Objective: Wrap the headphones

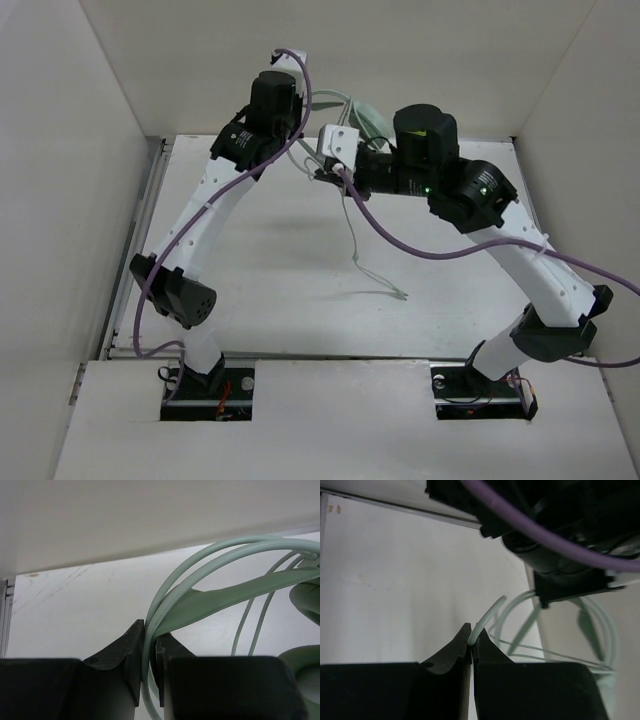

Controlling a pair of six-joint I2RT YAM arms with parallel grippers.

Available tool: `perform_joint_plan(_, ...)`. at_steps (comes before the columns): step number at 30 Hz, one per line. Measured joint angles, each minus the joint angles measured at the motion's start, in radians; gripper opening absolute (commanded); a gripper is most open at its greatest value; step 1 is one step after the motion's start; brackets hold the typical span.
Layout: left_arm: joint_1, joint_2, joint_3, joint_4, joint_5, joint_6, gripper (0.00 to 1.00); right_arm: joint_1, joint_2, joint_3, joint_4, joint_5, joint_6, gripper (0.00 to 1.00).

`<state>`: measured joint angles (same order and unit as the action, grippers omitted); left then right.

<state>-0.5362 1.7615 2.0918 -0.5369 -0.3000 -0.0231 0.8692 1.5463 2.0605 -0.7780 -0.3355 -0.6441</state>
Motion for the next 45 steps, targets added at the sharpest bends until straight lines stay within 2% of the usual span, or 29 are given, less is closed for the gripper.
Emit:
perform_joint_plan(8, 0.006, -0.009, -0.15, 0.003, -0.01, 0.011, 0.0, -0.095, -0.003, 0.027, -0.001, 0.053, -0.055, 0.0)
perform_joint_plan(20, 0.044, -0.104, -0.19, 0.031, -0.019, 0.025, 0.0, -0.191, -0.039, 0.027, 0.0, 0.098, -0.111, 0.0)
perform_joint_plan(28, 0.04, -0.193, -0.285, 0.054, -0.036, 0.078, 0.0, -0.241, -0.054, 0.025, 0.006, 0.178, -0.183, 0.0)
perform_joint_plan(37, -0.034, -0.246, -0.335, 0.054, -0.022, 0.171, 0.0, -0.264, -0.063, -0.088, 0.141, 0.304, -0.293, 0.0)
perform_joint_plan(45, -0.097, -0.322, -0.335, 0.053, 0.061, 0.211, 0.0, -0.354, -0.032, -0.17, 0.266, 0.319, -0.265, 0.0)
